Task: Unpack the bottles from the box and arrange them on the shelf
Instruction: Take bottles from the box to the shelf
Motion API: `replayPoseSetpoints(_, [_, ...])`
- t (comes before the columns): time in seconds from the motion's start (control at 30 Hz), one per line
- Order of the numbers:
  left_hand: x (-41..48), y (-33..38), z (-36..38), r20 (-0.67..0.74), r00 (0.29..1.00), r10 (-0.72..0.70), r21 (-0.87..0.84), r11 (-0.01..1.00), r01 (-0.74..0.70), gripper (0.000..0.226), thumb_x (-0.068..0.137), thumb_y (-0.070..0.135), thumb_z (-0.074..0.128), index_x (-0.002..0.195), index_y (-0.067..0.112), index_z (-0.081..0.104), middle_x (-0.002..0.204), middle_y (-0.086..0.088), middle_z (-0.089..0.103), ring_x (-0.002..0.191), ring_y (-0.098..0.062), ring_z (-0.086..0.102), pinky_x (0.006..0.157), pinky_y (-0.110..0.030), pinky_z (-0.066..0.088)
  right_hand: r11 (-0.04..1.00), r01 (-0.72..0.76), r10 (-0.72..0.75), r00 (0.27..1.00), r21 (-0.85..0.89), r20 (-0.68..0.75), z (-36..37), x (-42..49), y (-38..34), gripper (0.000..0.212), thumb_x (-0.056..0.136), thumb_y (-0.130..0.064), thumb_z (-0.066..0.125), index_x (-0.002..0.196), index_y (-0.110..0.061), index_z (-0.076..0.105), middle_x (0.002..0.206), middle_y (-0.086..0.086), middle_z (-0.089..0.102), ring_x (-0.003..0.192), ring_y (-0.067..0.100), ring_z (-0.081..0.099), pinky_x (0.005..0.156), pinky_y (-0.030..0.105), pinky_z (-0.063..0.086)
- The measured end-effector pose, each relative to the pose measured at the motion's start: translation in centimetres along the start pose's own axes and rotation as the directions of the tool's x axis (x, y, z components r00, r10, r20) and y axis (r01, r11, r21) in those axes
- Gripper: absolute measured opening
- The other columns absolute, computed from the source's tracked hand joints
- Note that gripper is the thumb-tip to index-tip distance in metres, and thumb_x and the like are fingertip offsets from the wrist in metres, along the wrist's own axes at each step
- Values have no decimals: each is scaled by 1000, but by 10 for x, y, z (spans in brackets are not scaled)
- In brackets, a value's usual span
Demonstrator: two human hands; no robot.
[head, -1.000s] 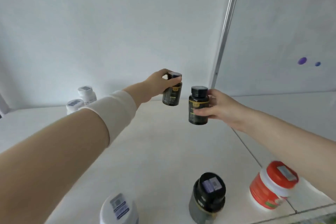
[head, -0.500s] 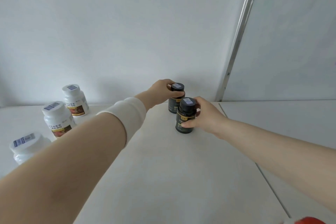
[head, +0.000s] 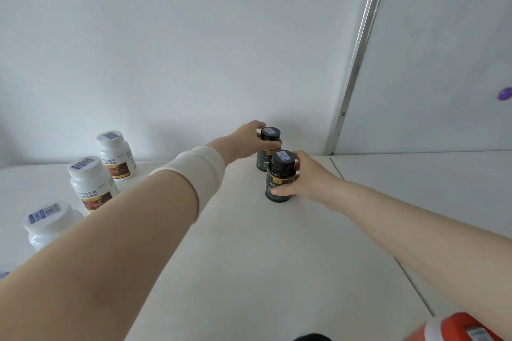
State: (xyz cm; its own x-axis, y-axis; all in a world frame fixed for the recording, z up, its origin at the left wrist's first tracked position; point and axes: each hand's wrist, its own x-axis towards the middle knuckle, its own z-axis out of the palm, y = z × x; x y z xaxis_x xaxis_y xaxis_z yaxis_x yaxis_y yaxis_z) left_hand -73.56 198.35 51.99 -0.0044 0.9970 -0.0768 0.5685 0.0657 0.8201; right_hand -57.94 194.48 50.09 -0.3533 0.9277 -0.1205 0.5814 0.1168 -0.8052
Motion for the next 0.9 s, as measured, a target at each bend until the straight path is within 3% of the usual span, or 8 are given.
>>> replayPoseSetpoints(0.2, [-48,22,-30,-110,993,54,429,903,-1,64,89,35,60,143,14,32,142,-6,44,129,-24,43,105,-35,34,999,35,-36,999,-31,-22,-26,-24,-27,75,81,-24,71,142,-19,29,137,2,46,118,19,50,91,27,37])
replayPoseSetpoints(0.27, [-77,30,-40,-148,982,115,641,767,7,59,91,37,57,142,17,33,140,-6,45,127,-26,45,104,-38,37,987,97,-104,993,-128,-48,-30,-39,-40,68,84,-27,66,142,-18,31,140,2,44,122,19,48,91,25,37])
replayPoseSetpoints(0.37, [-130,43,-53,-161,968,191,884,463,56,52,94,35,51,142,20,34,137,-6,46,125,-27,46,101,-37,36,920,199,-235,970,-338,-67,-26,-65,-61,61,88,-28,59,141,-17,31,142,4,40,127,21,43,95,28,38])
replayPoseSetpoints(0.43, [-167,46,-62,-191,959,208,933,341,112,49,95,33,49,141,21,35,137,-6,46,124,-27,47,98,-36,36,833,256,-324,944,-491,-57,-16,-85,-75,57,90,-29,54,141,-17,31,143,6,37,129,24,40,101,34,38])
replayPoseSetpoints(0.57, [-241,40,-82,-280,937,207,954,168,248,47,95,33,48,138,20,38,131,-5,50,119,-25,49,94,-33,37,534,377,-514,855,-757,63,22,-128,-110,52,94,-25,45,142,-15,27,140,10,35,128,29,36,99,39,34])
replayPoseSetpoints(0.7, [-324,23,-109,-370,904,213,929,72,364,46,95,35,48,137,18,39,130,-6,51,119,-25,50,94,-33,38,415,502,-634,758,-759,155,79,-169,-152,45,95,-20,42,138,-12,33,136,11,39,125,30,39,97,39,34])
replayPoseSetpoints(0.8, [-388,1,-129,-459,873,164,888,69,454,45,95,32,48,136,17,39,130,-7,51,120,-26,50,96,-34,38,375,576,-680,703,-726,207,129,-200,-182,42,95,-24,42,135,-11,38,134,11,42,123,30,41,98,40,36])
replayPoseSetpoints(0.9, [-463,-32,-149,-547,830,104,837,61,544,43,94,31,48,134,16,40,126,-7,53,117,-26,52,96,-35,39,251,664,-745,597,-704,298,193,-236,-213,41,94,-25,41,133,-11,38,133,11,43,120,30,43,96,41,37])
